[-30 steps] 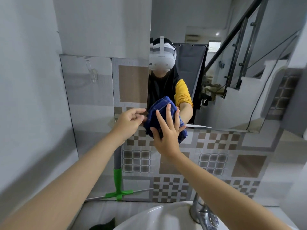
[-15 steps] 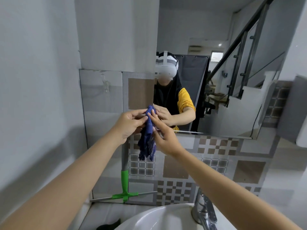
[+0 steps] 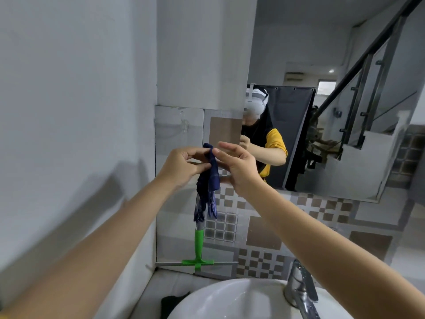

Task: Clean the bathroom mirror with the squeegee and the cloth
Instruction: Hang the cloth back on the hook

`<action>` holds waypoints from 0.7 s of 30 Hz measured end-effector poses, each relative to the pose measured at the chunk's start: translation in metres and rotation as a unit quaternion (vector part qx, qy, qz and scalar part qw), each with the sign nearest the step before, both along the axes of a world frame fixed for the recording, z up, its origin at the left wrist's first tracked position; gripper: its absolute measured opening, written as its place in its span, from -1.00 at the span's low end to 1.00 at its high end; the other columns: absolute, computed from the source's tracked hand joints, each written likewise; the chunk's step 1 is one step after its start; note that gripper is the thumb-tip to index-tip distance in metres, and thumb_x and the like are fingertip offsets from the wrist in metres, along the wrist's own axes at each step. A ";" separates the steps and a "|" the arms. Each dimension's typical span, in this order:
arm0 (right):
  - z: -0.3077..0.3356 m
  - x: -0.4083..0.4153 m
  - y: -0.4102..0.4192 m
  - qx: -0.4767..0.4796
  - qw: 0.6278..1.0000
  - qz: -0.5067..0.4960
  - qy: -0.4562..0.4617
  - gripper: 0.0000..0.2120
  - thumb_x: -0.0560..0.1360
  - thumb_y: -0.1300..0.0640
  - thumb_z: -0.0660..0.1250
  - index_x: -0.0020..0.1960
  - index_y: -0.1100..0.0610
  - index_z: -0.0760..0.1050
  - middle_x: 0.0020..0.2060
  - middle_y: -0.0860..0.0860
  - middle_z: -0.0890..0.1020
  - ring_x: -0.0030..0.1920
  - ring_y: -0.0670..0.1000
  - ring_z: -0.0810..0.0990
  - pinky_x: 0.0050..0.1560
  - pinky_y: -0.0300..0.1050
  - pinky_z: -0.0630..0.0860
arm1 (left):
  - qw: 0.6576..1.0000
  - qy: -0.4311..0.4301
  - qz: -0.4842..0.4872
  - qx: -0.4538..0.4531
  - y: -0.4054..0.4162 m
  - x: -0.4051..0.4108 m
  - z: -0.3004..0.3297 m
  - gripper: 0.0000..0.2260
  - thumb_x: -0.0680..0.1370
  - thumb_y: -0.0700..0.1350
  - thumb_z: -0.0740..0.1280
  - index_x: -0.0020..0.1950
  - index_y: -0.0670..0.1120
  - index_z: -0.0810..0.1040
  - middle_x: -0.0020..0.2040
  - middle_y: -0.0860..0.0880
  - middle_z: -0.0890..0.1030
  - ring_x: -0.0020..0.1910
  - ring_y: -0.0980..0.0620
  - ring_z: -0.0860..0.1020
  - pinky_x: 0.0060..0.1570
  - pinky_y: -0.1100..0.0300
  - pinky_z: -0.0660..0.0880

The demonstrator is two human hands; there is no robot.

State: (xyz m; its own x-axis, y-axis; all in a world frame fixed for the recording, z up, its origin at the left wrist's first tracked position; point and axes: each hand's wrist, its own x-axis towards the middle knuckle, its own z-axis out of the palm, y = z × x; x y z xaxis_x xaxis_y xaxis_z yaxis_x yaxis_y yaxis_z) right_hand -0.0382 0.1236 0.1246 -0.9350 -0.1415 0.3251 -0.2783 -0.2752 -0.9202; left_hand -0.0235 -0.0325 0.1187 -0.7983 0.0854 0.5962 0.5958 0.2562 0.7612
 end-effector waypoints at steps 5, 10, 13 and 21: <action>0.013 0.003 -0.021 0.001 1.000 0.025 -0.014 -0.75 0.38 0.30 0.49 0.01 0.13 0.54 -0.03 0.11 0.69 -0.02 0.15 0.69 -0.15 0.24 0.63 | 1.000 0.009 0.004 0.000 -0.021 0.011 0.005 -0.63 0.42 -0.38 0.37 0.14 -0.04 0.59 0.00 -0.11 0.66 -0.04 -0.03 0.64 0.01 0.16 0.56; 0.023 -0.003 -0.036 0.016 0.999 0.026 0.018 -0.79 0.43 0.36 0.42 0.03 0.18 0.55 -0.22 0.05 0.68 -0.25 0.02 0.71 -0.34 0.01 0.62 | 0.999 0.003 0.022 0.029 -0.037 0.011 0.011 -0.61 0.42 -0.44 0.34 0.17 -0.11 0.56 -0.07 -0.10 0.64 -0.16 0.03 0.63 -0.07 0.24 0.57; 0.033 -0.011 -0.039 0.090 0.993 -0.012 0.075 -0.86 0.44 0.36 0.42 -0.09 0.15 0.57 -0.24 0.07 0.67 -0.29 0.00 0.66 -0.42 -0.09 0.59 | 0.998 0.002 0.067 0.011 -0.051 0.004 0.020 -0.65 0.43 -0.41 0.34 0.11 -0.06 0.60 -0.11 -0.05 0.64 -0.16 0.01 0.62 -0.06 0.26 0.56; 0.083 -0.048 -0.047 0.383 0.833 -0.198 0.347 -0.72 0.46 0.39 0.23 -0.09 0.15 0.69 -0.20 0.03 0.66 -0.33 -0.04 0.55 -0.31 -0.32 0.50 | 0.946 0.077 0.217 -0.228 -0.077 -0.020 0.070 -0.50 0.40 -0.45 0.15 0.13 0.01 0.61 -0.07 0.06 0.55 -0.17 0.09 0.52 -0.14 0.29 0.44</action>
State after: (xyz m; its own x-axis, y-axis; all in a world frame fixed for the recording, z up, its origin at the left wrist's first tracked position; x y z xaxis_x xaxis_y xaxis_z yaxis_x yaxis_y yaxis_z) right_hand -0.0860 0.0762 0.2075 -0.5816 -0.2807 0.7635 -0.7460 0.5585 -0.3628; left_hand -0.0436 -0.1094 0.1883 -0.7235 0.0454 0.6888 0.4541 0.7829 0.4253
